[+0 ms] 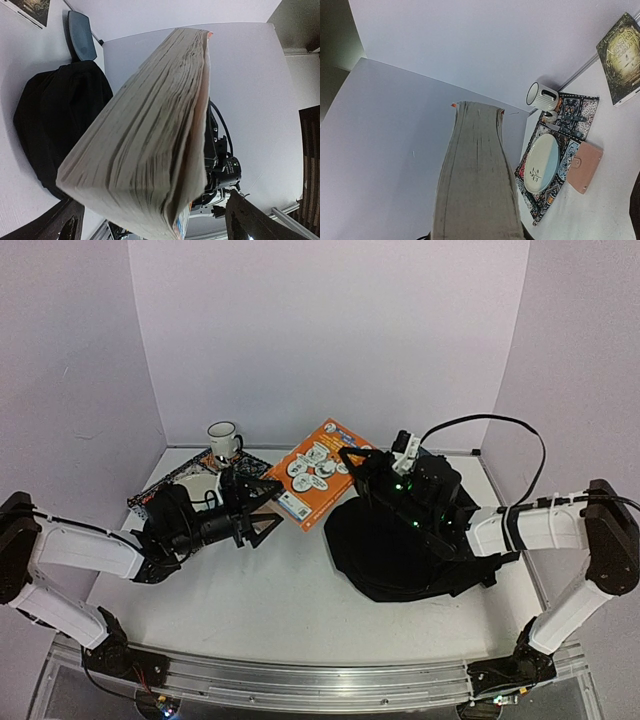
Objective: Pack the student bag
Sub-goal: Pass from the right arm to the left
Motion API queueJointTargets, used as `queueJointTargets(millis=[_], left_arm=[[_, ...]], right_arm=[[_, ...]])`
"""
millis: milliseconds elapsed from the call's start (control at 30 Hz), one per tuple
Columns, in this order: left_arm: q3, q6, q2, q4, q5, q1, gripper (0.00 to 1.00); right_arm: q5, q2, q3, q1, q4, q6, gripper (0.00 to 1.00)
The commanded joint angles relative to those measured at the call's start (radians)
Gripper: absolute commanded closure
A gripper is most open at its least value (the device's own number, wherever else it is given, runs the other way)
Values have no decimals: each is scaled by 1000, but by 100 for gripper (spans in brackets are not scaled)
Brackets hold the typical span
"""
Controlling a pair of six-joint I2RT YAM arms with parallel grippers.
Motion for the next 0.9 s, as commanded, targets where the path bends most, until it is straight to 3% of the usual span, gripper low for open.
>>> queueJointTargets(millis=[0,167,433,567,633,767,867], left_arm=[[58,-25,61,127,-22,-5,1],[61,-63,96,206,-45,-5,8],[51,-87,85,260,-76,-5,49],[57,-100,97,278,-63,-5,62],[53,-100,100,287,-66,-5,76],[22,-65,79,290,-83,1,97],[-16,-28,64,290,-83,21,100]], right_arm=[[19,-8,-1,15,290,48,100],[20,-16,-28,15,300,60,100],[29,-23,-81,15,302,55,100],[23,0,-84,17,319,61,100],[4,15,-73,17,320,52,100],[-3,11,-89,17,298,2,81],[-3,-22,-96,17,184,-71,66]])
